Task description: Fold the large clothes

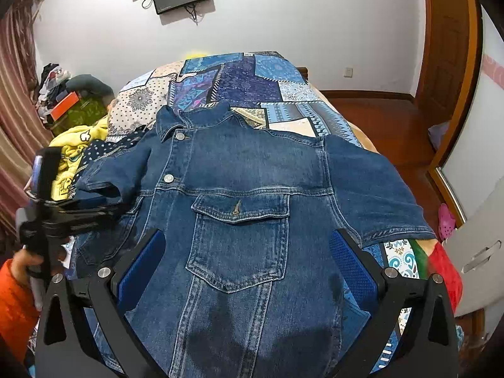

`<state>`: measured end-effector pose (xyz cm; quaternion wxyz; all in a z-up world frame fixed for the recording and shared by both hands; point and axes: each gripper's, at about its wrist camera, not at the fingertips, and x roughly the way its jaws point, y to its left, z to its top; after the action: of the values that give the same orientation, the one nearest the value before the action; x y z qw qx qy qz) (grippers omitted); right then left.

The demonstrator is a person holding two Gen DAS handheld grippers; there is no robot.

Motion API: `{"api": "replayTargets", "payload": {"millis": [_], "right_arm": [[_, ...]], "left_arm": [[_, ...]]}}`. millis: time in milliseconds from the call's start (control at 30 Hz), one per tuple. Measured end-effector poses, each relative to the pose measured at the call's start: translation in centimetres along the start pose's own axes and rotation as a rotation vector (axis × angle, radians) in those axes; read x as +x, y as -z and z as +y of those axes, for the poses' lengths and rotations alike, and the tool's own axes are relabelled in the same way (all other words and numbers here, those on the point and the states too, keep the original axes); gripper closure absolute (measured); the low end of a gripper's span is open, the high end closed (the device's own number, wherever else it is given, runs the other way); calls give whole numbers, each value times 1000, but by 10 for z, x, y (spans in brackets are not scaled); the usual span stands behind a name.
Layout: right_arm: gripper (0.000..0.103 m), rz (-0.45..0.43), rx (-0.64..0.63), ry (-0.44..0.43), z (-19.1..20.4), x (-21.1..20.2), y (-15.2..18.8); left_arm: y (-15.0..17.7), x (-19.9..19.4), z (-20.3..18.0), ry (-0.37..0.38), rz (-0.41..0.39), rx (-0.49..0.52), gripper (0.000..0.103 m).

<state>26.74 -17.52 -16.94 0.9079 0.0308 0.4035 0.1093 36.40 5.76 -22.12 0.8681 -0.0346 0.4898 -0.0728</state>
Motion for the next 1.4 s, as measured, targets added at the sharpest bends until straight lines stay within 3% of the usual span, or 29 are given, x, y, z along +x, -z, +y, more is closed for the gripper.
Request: {"api": "replayTargets", "payload": {"millis": [233,533,633,667,733,767,867,1000,1200,1400], "right_arm": [[0,6,-8,3,3,4,0],[0,21,-41,36,9,15,0],[0,28,-39,36,8,17,0],[0,30,-37,36,6,18,0],[0,32,-32,37,5,18,0],[0,33,-30,38,3,18,1],[0,29,-21,39,-3,17,0],[0,14,-18,47,-11,15,-4],[0,-18,17,43,-30,3,-8],[0,-37,44,66,-52,-10,-5]], "left_arm": [[-12,-16,73,90,-39,-232,38],[-7,16,151,313,-37,-581,38],[-8,28,163,315,-41,-655,40],[-9,30,164,296,-46,-662,48],[-13,32,162,242,-43,-643,65],[-17,32,158,185,-41,-611,79],[-25,23,142,25,-76,-512,81],[-46,-1,109,-97,-166,-371,83],[-96,-60,31,-154,-348,-169,84],[-137,-74,-60,-43,-407,-28,94]]}}
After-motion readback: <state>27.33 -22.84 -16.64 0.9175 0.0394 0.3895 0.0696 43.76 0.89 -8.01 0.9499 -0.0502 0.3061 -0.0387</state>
